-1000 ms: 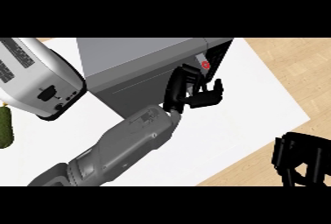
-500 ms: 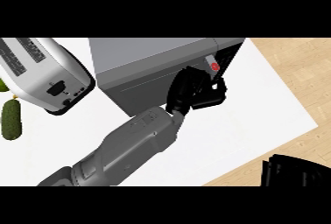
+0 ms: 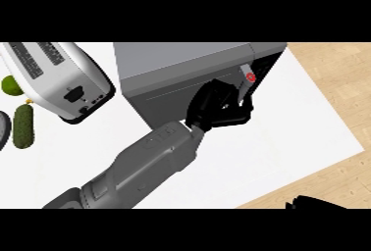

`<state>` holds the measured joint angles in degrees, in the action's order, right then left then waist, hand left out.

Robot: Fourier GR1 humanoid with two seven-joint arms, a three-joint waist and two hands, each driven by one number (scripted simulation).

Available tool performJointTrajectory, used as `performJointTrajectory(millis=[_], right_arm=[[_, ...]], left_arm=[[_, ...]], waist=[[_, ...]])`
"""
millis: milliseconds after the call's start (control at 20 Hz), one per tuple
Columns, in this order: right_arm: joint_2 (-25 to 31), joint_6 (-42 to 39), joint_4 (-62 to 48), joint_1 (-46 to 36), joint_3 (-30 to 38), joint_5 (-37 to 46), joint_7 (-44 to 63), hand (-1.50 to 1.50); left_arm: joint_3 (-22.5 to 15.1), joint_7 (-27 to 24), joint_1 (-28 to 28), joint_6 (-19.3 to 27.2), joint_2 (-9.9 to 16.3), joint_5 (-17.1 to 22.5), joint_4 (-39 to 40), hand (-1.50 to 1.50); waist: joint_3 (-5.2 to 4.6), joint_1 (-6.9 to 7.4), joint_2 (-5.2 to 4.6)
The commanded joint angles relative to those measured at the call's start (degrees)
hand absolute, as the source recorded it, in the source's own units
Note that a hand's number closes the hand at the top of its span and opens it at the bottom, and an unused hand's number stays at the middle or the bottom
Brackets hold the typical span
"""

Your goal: Pick up the milk, place it into the microwave and close the microwave

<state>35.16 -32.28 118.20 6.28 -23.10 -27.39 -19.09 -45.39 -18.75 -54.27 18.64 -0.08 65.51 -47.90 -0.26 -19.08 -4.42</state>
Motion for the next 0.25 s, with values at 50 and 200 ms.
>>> performJointTrajectory(millis=[50, 200], right_arm=[[-1.4, 2.8, 3.8, 2.5, -2.2, 2.4, 1.1, 1.5], [-2.7, 4.3, 5.6, 3.7, -3.6, 3.7, 1.2, 1.5]], left_arm=[[4.3, -1.3, 4.4, -2.5, 2.2, 3.4, 8.4, 1.5], [4.0, -2.0, 4.0, -4.4, 2.2, 3.9, 9.3, 1.5]], waist=[[-0.28, 1.93, -0.6], [-0.21, 2.22, -0.61]])
